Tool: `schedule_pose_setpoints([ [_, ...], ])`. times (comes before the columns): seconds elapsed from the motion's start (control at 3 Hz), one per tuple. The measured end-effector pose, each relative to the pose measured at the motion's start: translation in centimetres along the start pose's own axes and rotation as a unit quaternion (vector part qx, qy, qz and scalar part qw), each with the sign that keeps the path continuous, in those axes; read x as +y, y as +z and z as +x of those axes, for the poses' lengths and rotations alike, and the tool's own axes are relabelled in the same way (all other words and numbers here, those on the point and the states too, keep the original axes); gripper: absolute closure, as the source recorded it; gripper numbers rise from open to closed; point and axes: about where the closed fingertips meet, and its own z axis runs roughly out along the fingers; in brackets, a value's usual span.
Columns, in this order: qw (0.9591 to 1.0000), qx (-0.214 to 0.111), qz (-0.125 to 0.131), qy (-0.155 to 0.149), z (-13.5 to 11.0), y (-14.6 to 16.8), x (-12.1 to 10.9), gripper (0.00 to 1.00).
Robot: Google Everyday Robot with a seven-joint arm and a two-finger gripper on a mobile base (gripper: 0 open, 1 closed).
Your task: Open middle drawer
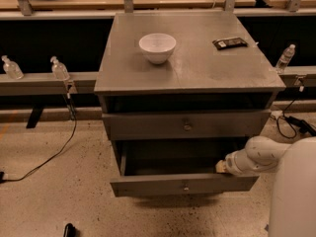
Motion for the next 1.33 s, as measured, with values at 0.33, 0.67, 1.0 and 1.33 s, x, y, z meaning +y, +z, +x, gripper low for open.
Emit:
schedule_pose_setpoints([
  [0.33, 0.9994, -0.024, -0.005, -0.026, -0.1, -1.4, 1.0, 1.00],
  [0.67, 0.9888, -0.107, -0.026, -0.100, -1.8, -2.9, 0.7, 1.00],
  [1.0, 0.9855, -0.121, -0.031, -0.115, -2.5, -3.6, 1.5, 1.00],
  [1.33, 0.9859, -0.118, -0.031, -0.114, -2.5, -3.4, 1.6, 1.00],
])
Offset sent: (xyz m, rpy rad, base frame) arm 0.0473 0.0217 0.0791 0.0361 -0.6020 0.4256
